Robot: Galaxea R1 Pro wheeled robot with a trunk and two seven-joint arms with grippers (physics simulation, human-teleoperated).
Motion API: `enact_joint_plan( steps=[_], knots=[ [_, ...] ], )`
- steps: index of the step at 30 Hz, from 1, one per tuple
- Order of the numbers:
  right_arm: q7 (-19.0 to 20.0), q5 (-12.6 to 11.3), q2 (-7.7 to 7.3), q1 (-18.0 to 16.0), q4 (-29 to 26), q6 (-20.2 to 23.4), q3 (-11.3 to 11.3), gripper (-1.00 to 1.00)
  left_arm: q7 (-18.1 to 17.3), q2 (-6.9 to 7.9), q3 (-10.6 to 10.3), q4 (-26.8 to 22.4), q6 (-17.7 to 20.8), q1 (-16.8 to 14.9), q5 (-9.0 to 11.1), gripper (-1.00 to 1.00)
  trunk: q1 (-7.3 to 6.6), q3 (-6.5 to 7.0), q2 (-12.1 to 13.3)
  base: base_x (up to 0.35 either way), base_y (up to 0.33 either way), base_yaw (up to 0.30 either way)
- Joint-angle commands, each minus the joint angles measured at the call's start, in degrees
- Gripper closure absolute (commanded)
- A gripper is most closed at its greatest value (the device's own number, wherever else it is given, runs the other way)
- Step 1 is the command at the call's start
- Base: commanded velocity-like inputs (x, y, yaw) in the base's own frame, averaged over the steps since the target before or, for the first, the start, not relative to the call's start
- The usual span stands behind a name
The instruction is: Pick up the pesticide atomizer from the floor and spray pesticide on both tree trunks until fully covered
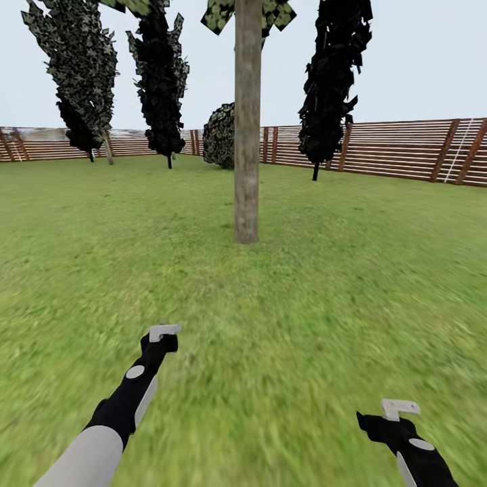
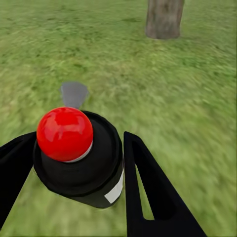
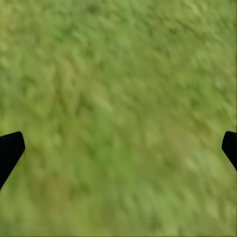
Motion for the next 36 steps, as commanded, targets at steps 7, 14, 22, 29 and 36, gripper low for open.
enact_joint_plan(
  steps=[7,14,22,29,36],
  knots=[
    [0.00,0.00,-0.02,0.00,0.01,0.00,0.00,-1.00,-0.02,0.00,0.00,-0.01,-0.01,0.00,-0.01,1.00,0.00,0.00,0.00,0.324,0.000,0.000],
    [-0.03,-0.05,-0.08,0.00,0.01,0.00,-0.02,-1.00,0.02,0.00,0.00,-0.01,0.00,0.00,-0.01,1.00,0.00,0.00,0.00,0.324,0.000,0.000],
    [0.00,-0.05,-0.09,0.00,0.04,0.00,-0.02,-1.00,0.02,0.00,0.00,-0.01,0.00,0.00,-0.01,1.00,0.00,0.00,0.00,0.324,0.000,0.000],
    [-0.02,-0.09,-0.09,0.00,0.04,0.00,-0.05,-1.00,0.03,0.00,0.00,-0.01,0.00,0.00,-0.01,1.00,0.00,0.00,0.00,0.324,0.000,0.000],
    [0.00,-0.09,-0.09,0.00,0.05,0.00,-0.05,-1.00,-0.05,0.00,0.00,-0.01,0.00,0.00,0.05,1.00,0.00,0.00,0.00,0.324,0.000,0.000]
  ],
)
